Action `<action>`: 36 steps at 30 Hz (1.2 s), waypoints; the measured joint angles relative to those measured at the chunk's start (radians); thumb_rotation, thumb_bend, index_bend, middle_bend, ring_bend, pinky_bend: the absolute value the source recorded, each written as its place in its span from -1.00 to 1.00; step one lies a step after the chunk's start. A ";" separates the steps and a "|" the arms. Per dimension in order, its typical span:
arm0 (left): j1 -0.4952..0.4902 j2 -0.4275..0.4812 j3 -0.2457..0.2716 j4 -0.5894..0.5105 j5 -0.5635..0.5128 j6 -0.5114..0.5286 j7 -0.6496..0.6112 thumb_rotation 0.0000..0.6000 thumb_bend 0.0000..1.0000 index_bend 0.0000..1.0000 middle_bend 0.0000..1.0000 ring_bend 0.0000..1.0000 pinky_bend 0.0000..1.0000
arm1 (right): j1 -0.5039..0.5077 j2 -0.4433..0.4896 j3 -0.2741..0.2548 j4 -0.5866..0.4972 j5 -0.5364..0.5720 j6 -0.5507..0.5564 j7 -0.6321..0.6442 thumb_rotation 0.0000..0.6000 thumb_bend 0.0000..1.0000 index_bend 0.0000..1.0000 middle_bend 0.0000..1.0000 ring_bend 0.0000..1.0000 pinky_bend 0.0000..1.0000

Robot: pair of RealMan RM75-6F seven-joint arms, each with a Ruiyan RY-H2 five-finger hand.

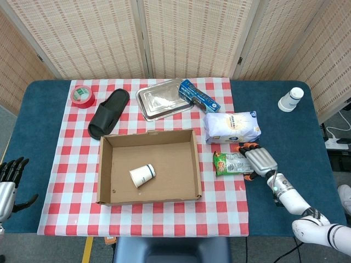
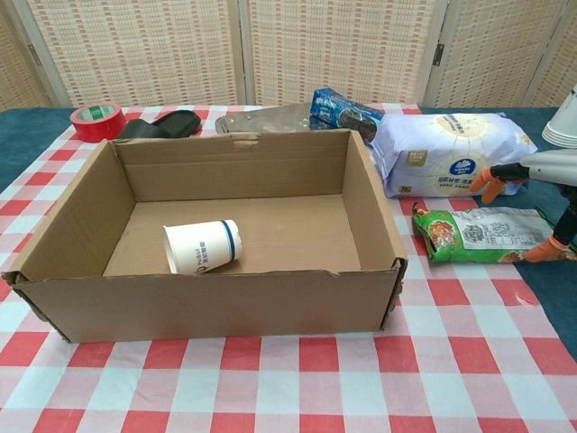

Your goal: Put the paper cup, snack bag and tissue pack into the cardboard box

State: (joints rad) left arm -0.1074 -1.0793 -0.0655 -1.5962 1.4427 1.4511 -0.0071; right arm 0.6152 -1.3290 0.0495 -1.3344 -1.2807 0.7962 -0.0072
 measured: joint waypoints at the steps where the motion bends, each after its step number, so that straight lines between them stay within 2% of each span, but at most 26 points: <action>1: 0.000 0.000 0.000 0.001 -0.001 -0.001 -0.001 1.00 -0.59 -1.00 -1.00 -1.00 -1.00 | 0.002 -0.007 0.001 0.010 0.001 -0.004 0.002 1.00 -1.00 -0.64 -0.59 -0.85 -0.71; 9: -0.004 0.002 -0.002 0.004 -0.006 -0.010 -0.007 1.00 -0.59 -1.00 -1.00 -1.00 -1.00 | 0.011 -0.055 0.001 0.073 0.005 -0.037 0.024 1.00 -1.00 -0.63 -0.59 -0.84 -0.70; 12: -0.004 0.002 -0.002 0.004 -0.006 -0.009 -0.010 1.00 -0.59 -1.00 -1.00 -1.00 -1.00 | 0.012 -0.067 0.000 0.087 0.004 -0.044 0.033 1.00 -1.00 -0.53 -0.59 -0.76 -0.53; 14: -0.003 0.002 -0.001 0.003 -0.005 -0.007 -0.010 1.00 -0.59 -1.00 -1.00 -1.00 -1.00 | 0.011 -0.079 0.001 0.098 0.003 -0.039 0.031 1.00 -1.00 -0.43 -0.59 -0.66 -0.32; 18: -0.003 0.002 -0.001 0.004 -0.005 -0.009 -0.013 1.00 -0.59 -1.00 -1.00 -1.00 -1.00 | 0.005 -0.106 0.003 0.123 0.009 -0.024 0.009 1.00 -0.99 -0.28 -0.56 -0.54 -0.13; 21: -0.003 0.003 -0.001 0.005 -0.006 -0.010 -0.016 1.00 -0.59 -1.00 -1.00 -1.00 -1.00 | 0.001 -0.126 0.006 0.140 0.014 -0.013 -0.001 1.00 -0.91 -0.14 -0.49 -0.44 -0.02; 24: -0.002 0.004 -0.001 0.005 -0.005 -0.008 -0.021 1.00 -0.59 -1.00 -1.00 -1.00 -1.00 | -0.004 -0.148 0.011 0.161 0.013 0.009 -0.004 1.00 -0.79 0.09 -0.35 -0.29 0.16; 30: -0.004 0.005 -0.001 0.009 -0.005 -0.012 -0.027 1.00 -0.59 -1.00 -1.00 -1.00 -1.00 | -0.015 -0.173 0.020 0.183 -0.023 0.079 0.007 1.00 -0.49 0.69 -0.01 0.10 0.54; 36: -0.005 0.006 -0.001 0.008 -0.005 -0.014 -0.026 1.00 -0.59 -1.00 -1.00 -1.00 -1.00 | -0.028 -0.173 0.029 0.180 -0.068 0.147 0.028 1.00 -0.35 0.82 0.09 0.24 0.67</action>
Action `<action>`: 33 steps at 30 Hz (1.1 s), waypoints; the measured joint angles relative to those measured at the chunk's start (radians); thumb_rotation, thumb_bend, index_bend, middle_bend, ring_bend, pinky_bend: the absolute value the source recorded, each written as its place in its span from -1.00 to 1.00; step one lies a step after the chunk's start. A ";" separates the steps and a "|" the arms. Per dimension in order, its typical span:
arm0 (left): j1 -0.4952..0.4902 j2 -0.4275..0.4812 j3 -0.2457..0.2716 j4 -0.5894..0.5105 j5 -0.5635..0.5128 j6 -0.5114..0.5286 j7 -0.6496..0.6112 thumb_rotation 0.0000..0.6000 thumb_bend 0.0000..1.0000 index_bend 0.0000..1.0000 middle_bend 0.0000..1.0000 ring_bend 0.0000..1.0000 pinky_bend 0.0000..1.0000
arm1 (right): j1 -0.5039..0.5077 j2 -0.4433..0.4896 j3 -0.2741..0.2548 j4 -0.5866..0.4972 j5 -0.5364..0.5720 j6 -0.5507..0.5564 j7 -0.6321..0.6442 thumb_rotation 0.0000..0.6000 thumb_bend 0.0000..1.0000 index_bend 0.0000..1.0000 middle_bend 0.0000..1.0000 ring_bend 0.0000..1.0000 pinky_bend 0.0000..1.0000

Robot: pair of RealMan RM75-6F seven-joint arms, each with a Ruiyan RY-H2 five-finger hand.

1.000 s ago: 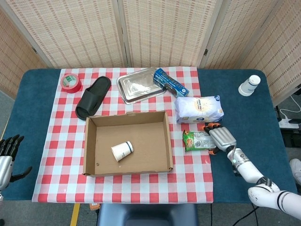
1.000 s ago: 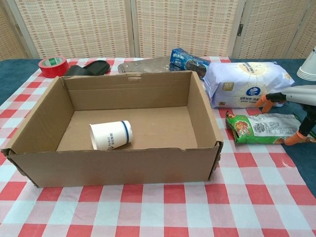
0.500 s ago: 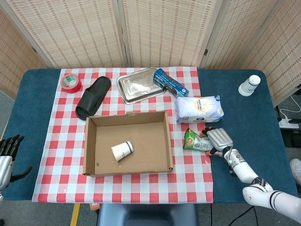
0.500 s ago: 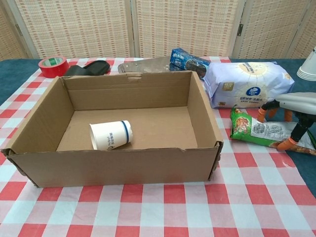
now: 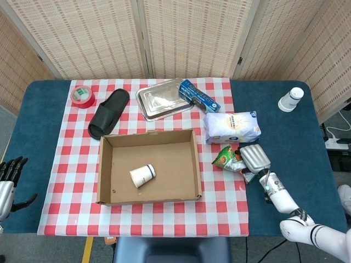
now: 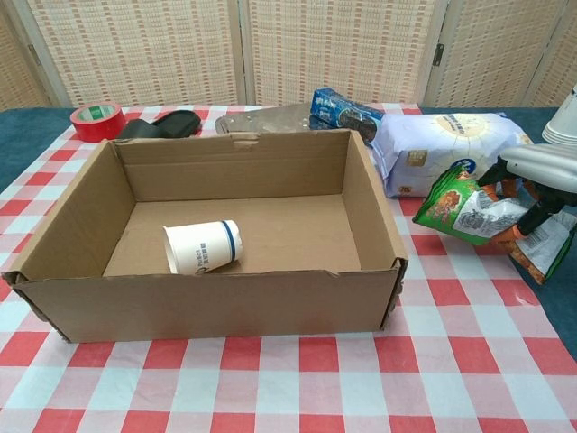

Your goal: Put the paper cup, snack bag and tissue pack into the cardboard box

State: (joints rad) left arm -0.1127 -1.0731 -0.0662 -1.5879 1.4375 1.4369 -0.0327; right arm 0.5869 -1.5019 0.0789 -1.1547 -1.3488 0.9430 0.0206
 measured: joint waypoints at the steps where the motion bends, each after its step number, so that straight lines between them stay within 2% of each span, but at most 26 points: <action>1: 0.000 0.000 0.000 0.000 0.000 0.000 0.001 1.00 -0.59 -1.00 -1.00 -1.00 -1.00 | 0.000 0.002 0.001 -0.002 0.000 0.000 0.000 1.00 -0.35 0.82 0.09 0.26 0.69; 5: 0.001 0.001 0.002 -0.004 0.004 0.003 0.003 1.00 -0.59 -1.00 -1.00 -1.00 -1.00 | -0.005 0.046 0.011 -0.062 -0.020 0.048 -0.014 1.00 -0.34 0.82 0.10 0.26 0.69; 9: 0.001 0.001 0.003 -0.005 0.006 0.003 0.006 1.00 -0.59 -1.00 -1.00 -1.00 -1.00 | -0.007 0.134 0.040 -0.210 -0.029 0.103 -0.057 1.00 -0.34 0.82 0.10 0.26 0.69; 13: 0.001 0.001 0.004 -0.006 0.006 0.003 0.006 1.00 -0.59 -1.00 -1.00 -1.00 -1.00 | 0.003 0.237 0.102 -0.390 -0.019 0.144 -0.135 1.00 -0.34 0.82 0.10 0.26 0.69; 18: 0.000 0.002 0.004 -0.006 0.004 0.001 0.006 1.00 -0.59 -1.00 -1.00 -1.00 -1.00 | 0.042 0.300 0.212 -0.537 0.029 0.166 -0.178 1.00 -0.34 0.82 0.10 0.26 0.69; 20: 0.001 0.002 0.005 -0.006 0.007 0.002 0.005 1.00 -0.59 -1.00 -1.00 -1.00 -1.00 | 0.057 0.296 0.244 -0.560 0.045 0.166 -0.149 1.00 -0.34 0.82 0.10 0.26 0.69; 25: 0.000 0.003 0.005 -0.005 0.007 0.000 0.002 1.00 -0.59 -1.00 -1.00 -1.00 -1.00 | 0.116 0.228 0.280 -0.556 0.061 0.146 -0.004 1.00 -0.35 0.82 0.10 0.26 0.69; 33: -0.005 0.005 -0.001 0.009 -0.015 -0.020 -0.017 1.00 -0.59 -1.00 -1.00 -1.00 -1.00 | 0.227 0.042 0.281 -0.453 0.053 0.100 0.020 1.00 -0.34 0.82 0.10 0.26 0.69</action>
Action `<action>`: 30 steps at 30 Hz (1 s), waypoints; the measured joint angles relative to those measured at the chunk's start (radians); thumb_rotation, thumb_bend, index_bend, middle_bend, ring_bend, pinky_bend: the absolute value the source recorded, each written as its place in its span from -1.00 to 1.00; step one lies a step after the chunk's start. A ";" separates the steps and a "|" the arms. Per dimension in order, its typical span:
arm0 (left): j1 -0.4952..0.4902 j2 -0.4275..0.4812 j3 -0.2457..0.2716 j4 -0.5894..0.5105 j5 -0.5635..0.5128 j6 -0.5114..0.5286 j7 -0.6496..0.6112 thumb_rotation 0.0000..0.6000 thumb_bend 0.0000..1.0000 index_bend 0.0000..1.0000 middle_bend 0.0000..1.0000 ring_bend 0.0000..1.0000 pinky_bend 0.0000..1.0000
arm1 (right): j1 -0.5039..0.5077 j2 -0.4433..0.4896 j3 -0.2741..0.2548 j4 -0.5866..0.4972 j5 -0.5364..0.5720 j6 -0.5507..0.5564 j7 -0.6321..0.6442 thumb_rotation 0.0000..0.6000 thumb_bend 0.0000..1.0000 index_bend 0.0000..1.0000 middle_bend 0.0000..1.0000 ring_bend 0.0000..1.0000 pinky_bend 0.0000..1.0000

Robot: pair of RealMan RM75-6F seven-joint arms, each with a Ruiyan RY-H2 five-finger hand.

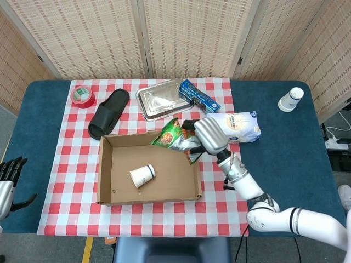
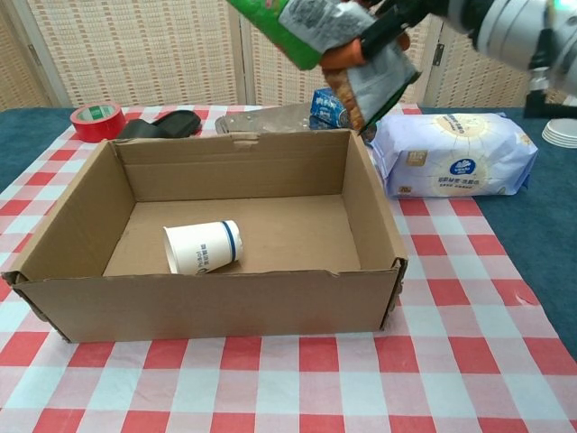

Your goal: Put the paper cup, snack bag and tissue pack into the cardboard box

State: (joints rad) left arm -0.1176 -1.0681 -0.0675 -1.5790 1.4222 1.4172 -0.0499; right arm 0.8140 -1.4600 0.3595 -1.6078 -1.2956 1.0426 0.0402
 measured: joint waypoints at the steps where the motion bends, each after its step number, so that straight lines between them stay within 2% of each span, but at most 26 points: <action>1: -0.001 0.000 -0.001 0.002 -0.003 -0.002 -0.002 1.00 -0.59 -1.00 -1.00 -1.00 -1.00 | 0.012 -0.025 -0.002 0.020 -0.004 -0.002 0.005 1.00 -0.34 0.82 0.10 0.26 0.69; 8: 0.000 0.003 -0.003 0.008 -0.004 -0.001 -0.018 1.00 -0.59 -1.00 -1.00 -1.00 -1.00 | 0.063 -0.116 -0.016 0.108 -0.035 -0.014 0.044 1.00 -0.35 0.80 0.10 0.26 0.69; 9: 0.000 0.003 -0.003 0.009 -0.004 -0.001 -0.020 1.00 -0.59 -1.00 -1.00 -1.00 -1.00 | 0.067 -0.122 -0.019 0.113 -0.040 -0.015 0.049 1.00 -0.36 0.78 0.10 0.25 0.69; 10: 0.000 0.003 -0.003 0.010 -0.003 -0.001 -0.022 1.00 -0.59 -1.00 -1.00 -1.00 -1.00 | 0.071 -0.126 -0.022 0.119 -0.045 -0.017 0.055 1.00 -0.46 0.68 0.10 0.18 0.63; 11: 0.000 0.003 -0.003 0.010 -0.003 -0.001 -0.023 1.00 -0.59 -1.00 -1.00 -1.00 -1.00 | 0.073 -0.126 -0.025 0.120 -0.047 -0.021 0.059 1.00 -0.59 0.53 0.09 0.06 0.51; 12: -0.001 0.003 -0.003 0.011 -0.003 -0.002 -0.024 1.00 -0.59 -1.00 -1.00 -1.00 -1.00 | 0.076 -0.125 -0.028 0.120 -0.048 -0.028 0.063 1.00 -0.75 0.32 0.02 -0.13 0.30; 14: -0.001 0.002 -0.003 0.012 -0.002 -0.002 -0.023 1.00 -0.59 -1.00 -1.00 -1.00 -1.00 | 0.084 -0.111 -0.038 0.115 -0.048 -0.065 0.073 1.00 -0.99 -0.25 -0.35 -0.71 -0.38; 16: -0.001 0.002 -0.002 0.012 -0.003 -0.004 -0.022 1.00 -0.59 -1.00 -1.00 -1.00 -1.00 | 0.096 -0.087 -0.048 0.106 -0.043 -0.124 0.080 1.00 -1.00 -0.65 -0.67 -0.98 -0.77; 17: -0.002 0.002 -0.002 0.012 -0.004 -0.005 -0.022 1.00 -0.59 -1.00 -1.00 -1.00 -1.00 | 0.102 -0.075 -0.052 0.101 -0.039 -0.152 0.081 1.00 -1.00 -0.80 -0.76 -1.00 -0.86; 20: -0.001 0.002 -0.003 0.013 -0.005 -0.003 -0.022 1.00 -0.59 -1.00 -1.00 -1.00 -1.00 | 0.125 -0.037 -0.063 0.085 -0.014 -0.237 0.080 1.00 -1.00 -0.99 -0.86 -1.00 -0.91; 23: 0.000 0.002 -0.003 0.013 -0.004 -0.001 -0.023 1.00 -0.59 -1.00 -1.00 -1.00 -1.00 | 0.138 -0.020 -0.068 0.072 0.013 -0.256 0.067 1.00 -1.00 -1.00 -0.88 -1.00 -0.92; 30: -0.001 0.003 -0.003 0.015 -0.004 -0.003 -0.024 1.00 -0.59 -1.00 -1.00 -1.00 -1.00 | 0.135 0.023 -0.066 0.046 0.033 -0.225 -0.002 1.00 -1.00 -1.00 -0.88 -1.00 -0.92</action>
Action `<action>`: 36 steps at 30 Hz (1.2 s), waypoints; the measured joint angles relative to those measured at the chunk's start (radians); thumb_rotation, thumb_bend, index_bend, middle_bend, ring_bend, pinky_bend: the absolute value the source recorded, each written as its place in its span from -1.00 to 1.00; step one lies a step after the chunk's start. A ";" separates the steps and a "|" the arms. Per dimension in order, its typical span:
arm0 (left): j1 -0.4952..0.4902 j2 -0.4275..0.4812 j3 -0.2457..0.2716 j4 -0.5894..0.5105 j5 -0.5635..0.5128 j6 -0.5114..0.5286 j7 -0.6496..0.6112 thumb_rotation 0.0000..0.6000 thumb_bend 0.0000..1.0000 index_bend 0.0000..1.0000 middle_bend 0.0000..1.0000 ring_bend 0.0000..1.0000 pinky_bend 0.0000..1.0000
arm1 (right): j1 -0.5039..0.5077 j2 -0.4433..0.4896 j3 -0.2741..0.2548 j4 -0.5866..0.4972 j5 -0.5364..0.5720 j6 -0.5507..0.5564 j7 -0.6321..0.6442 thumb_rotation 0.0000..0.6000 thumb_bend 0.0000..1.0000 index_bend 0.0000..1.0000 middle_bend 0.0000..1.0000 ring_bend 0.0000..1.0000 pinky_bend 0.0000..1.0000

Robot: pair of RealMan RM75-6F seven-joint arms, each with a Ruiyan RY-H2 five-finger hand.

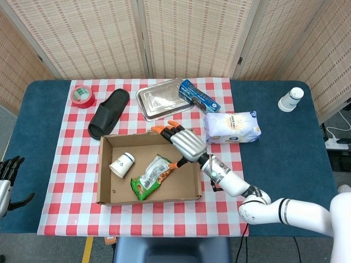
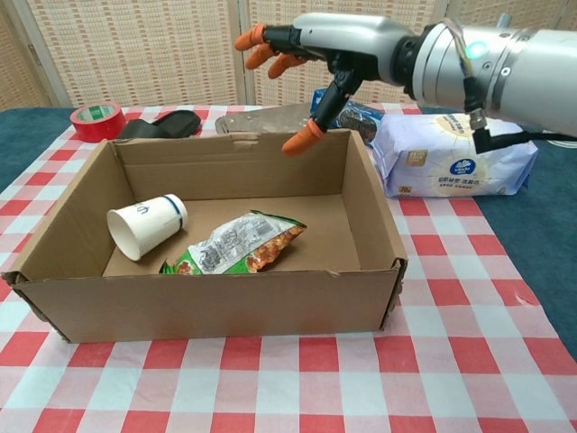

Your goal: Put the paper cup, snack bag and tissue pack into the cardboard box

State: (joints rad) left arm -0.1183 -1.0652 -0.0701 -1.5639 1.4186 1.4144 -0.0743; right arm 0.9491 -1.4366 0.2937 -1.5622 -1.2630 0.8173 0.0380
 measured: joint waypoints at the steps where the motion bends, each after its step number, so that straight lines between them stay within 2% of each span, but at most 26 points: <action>1: 0.000 0.000 0.000 -0.001 0.001 0.000 0.000 1.00 -0.59 -1.00 -1.00 -1.00 -1.00 | -0.003 0.015 0.002 -0.008 0.007 0.007 -0.023 1.00 -1.00 -1.00 -0.88 -1.00 -0.92; 6: -0.002 -0.001 0.001 -0.004 0.001 -0.004 0.006 1.00 -0.59 -1.00 -1.00 -1.00 -1.00 | -0.016 0.099 0.000 -0.047 0.076 0.029 -0.173 1.00 -1.00 -1.00 -0.89 -1.00 -0.92; 9: -0.004 -0.002 0.003 -0.007 0.003 -0.007 0.013 1.00 -0.59 -1.00 -1.00 -1.00 -1.00 | -0.024 0.163 -0.014 -0.073 0.166 0.042 -0.316 1.00 -1.00 -1.00 -0.97 -1.00 -0.97; 14: -0.007 -0.005 0.006 -0.013 0.007 -0.010 0.028 1.00 -0.58 -1.00 -1.00 -1.00 -1.00 | -0.033 0.268 -0.064 -0.112 0.402 0.068 -0.567 1.00 -1.00 -1.00 -1.00 -1.00 -1.00; 19: -0.003 -0.005 0.008 -0.018 0.016 0.004 0.032 1.00 -0.59 -1.00 -1.00 -1.00 -1.00 | -0.045 0.324 -0.135 -0.098 0.593 0.078 -0.664 1.00 -1.00 -1.00 -1.00 -1.00 -1.00; 23: -0.001 -0.005 0.008 -0.016 0.014 0.006 0.029 1.00 -0.59 -1.00 -1.00 -1.00 -1.00 | -0.059 0.314 -0.157 -0.022 0.601 0.068 -0.649 1.00 -1.00 -1.00 -1.00 -1.00 -1.00; 26: -0.003 -0.005 0.006 -0.015 0.011 0.001 0.028 1.00 -0.59 -1.00 -1.00 -1.00 -1.00 | -0.071 0.290 -0.158 0.052 0.574 0.043 -0.593 1.00 -1.00 -1.00 -1.00 -1.00 -1.00; 31: -0.005 -0.007 0.005 -0.012 0.004 -0.005 0.031 1.00 -0.59 -1.00 -1.00 -1.00 -1.00 | -0.079 0.231 -0.146 0.187 0.500 -0.039 -0.455 1.00 -1.00 -1.00 -1.00 -1.00 -1.00; 36: -0.009 -0.010 0.005 0.004 0.021 0.001 0.015 1.00 -0.59 -1.00 -1.00 -1.00 -1.00 | -0.075 0.159 -0.138 0.291 0.418 -0.089 -0.377 1.00 -1.00 -1.00 -1.00 -1.00 -1.00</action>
State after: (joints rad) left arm -0.1270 -1.0757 -0.0655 -1.5601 1.4391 1.4150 -0.0593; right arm 0.8740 -1.2778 0.1560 -1.2713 -0.8455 0.7279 -0.3390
